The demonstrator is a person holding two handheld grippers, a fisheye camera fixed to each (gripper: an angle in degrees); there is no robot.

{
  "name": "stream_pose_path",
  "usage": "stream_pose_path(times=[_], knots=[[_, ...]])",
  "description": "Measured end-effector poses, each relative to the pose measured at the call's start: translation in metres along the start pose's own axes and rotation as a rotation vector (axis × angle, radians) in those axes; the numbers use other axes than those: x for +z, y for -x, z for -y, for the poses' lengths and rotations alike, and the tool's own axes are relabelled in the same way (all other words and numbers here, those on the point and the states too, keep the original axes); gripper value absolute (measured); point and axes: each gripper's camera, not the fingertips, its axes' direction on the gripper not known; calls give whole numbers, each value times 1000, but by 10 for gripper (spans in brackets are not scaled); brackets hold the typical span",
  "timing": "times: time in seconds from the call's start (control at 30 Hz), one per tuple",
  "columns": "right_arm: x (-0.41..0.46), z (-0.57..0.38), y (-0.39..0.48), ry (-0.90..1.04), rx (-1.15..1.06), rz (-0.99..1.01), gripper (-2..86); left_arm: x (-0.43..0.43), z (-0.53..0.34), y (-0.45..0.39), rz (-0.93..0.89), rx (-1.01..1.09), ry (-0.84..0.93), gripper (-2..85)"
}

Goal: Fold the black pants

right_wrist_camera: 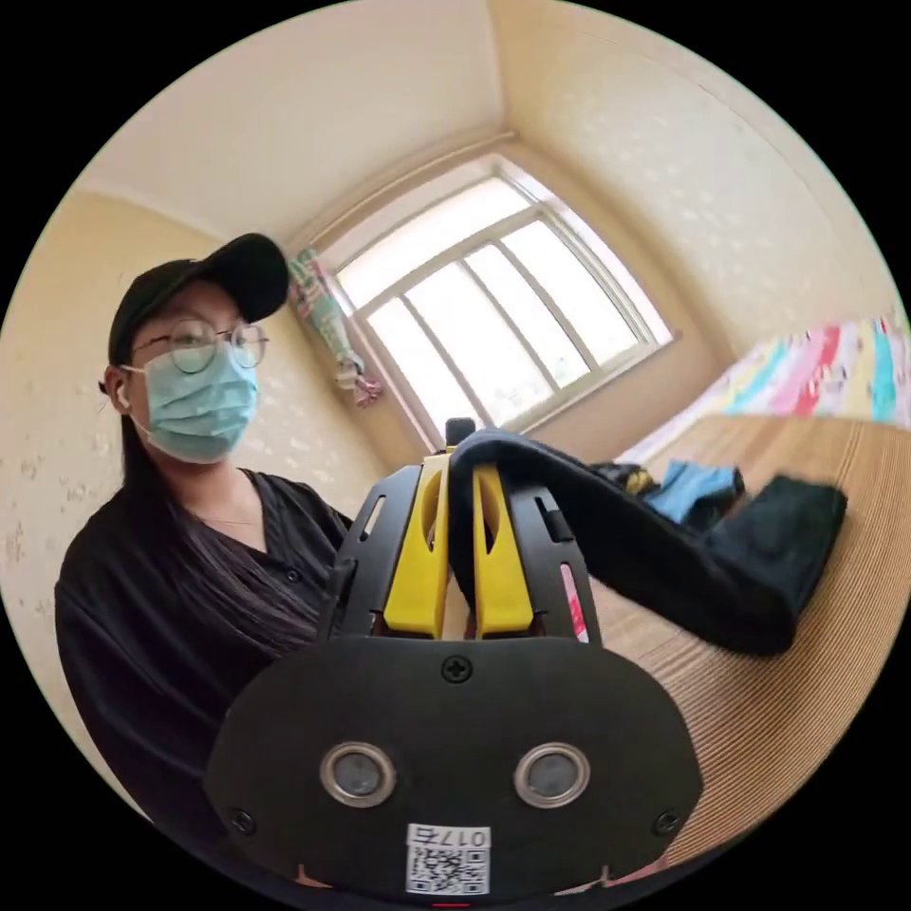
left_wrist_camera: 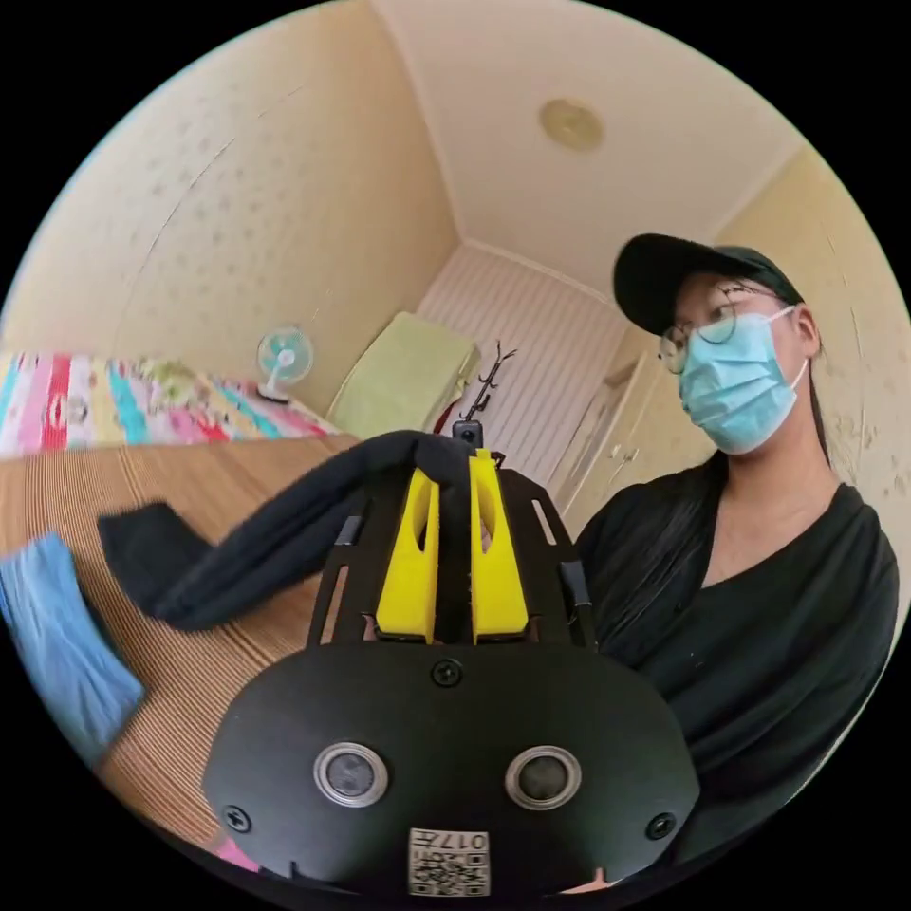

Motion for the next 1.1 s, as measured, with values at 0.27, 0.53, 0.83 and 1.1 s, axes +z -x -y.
stream_pose_path(times=[0.27, 0.53, 0.83, 1.1], knots=[[-55, 176, 115, -60, -256, -244, 12, 26, 174, -38, 98, 100, -102, 56], [-81, 227, -29, -55, -13, -424, 9, 95, 211, 114, 285, -110, 32, 54], [-16, 13, -61, 178, 90, -666, 42, 174, -43, 146, 278, -185, 296, 64], [-22, -207, -77, 129, 645, -673, 126, 166, -223, 134, 498, -493, 412, 162]])
